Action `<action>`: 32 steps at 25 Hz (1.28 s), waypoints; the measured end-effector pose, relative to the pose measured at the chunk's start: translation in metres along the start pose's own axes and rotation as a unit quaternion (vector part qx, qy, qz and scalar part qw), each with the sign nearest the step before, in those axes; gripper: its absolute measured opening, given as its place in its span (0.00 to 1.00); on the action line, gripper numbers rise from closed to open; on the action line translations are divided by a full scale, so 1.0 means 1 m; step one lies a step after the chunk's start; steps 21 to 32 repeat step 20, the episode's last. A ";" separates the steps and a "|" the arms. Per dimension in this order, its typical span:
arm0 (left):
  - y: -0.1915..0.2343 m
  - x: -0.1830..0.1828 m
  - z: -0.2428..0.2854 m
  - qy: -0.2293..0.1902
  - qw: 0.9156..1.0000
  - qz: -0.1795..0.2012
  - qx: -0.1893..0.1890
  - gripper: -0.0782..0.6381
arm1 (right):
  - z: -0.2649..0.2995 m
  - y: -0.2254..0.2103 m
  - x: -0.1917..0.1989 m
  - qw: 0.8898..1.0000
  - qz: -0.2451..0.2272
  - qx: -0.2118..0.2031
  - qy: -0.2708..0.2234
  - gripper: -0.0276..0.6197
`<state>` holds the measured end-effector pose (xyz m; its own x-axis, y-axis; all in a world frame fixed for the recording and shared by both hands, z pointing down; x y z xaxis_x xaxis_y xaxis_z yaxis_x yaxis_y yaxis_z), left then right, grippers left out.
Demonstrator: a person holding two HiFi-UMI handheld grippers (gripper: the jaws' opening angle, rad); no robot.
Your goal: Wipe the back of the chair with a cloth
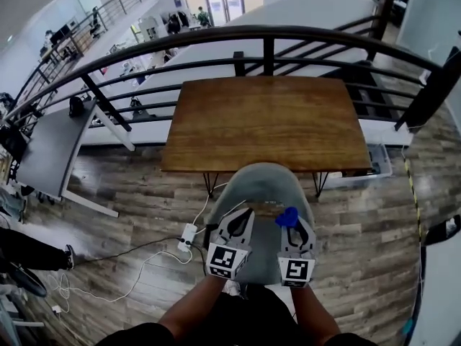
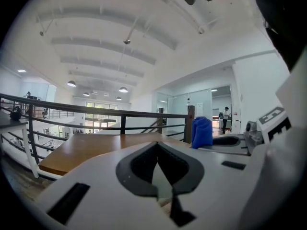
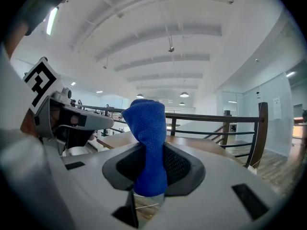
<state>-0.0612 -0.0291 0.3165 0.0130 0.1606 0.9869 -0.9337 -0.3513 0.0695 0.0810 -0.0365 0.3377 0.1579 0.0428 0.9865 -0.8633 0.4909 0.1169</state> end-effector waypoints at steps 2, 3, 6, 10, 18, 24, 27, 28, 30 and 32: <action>-0.005 0.001 -0.011 0.001 1.000 -0.002 0.005 0.12 | -0.006 0.006 -0.005 1.000 -0.001 -0.003 -0.003 0.21; -0.008 0.001 -0.017 0.001 1.000 -0.002 0.008 0.12 | -0.010 0.010 -0.007 1.000 0.000 -0.004 -0.005 0.21; -0.009 -0.006 -0.038 -0.009 1.000 0.004 0.012 0.12 | -0.019 0.025 -0.020 1.000 0.008 -0.006 -0.014 0.21; -0.009 -0.033 -0.077 -0.019 1.000 -0.009 0.012 0.12 | -0.043 0.044 -0.051 1.000 -0.004 -0.004 0.010 0.21; -0.018 -0.034 -0.106 -0.029 0.999 -0.003 0.012 0.12 | -0.066 0.056 -0.054 1.000 -0.011 -0.011 0.001 0.21; -0.035 -0.029 -0.107 -0.033 0.999 -0.005 0.018 0.12 | -0.081 0.049 -0.045 1.000 -0.008 -0.007 0.003 0.21; -0.035 -0.029 -0.107 -0.033 0.999 -0.005 0.018 0.12 | -0.081 0.049 -0.045 1.000 -0.008 -0.007 0.003 0.21; -0.035 -0.029 -0.107 -0.033 0.999 -0.005 0.018 0.12 | -0.081 0.049 -0.045 1.000 -0.008 -0.007 0.003 0.21; -0.035 -0.029 -0.107 -0.033 0.999 -0.005 0.018 0.12 | -0.081 0.049 -0.045 1.000 -0.008 -0.007 0.003 0.21; -0.035 -0.029 -0.107 -0.033 0.999 -0.005 0.018 0.12 | -0.081 0.049 -0.045 1.000 -0.008 -0.007 0.003 0.21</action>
Point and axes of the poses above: the fingertips, and each gripper's own axes: z forward along the fingers, y to its left, x out of its underside, the point moved 4 cm from there along -z, backward along the fingers, and after that the axes turned 1 degree about -z, right-handed, at the moved point
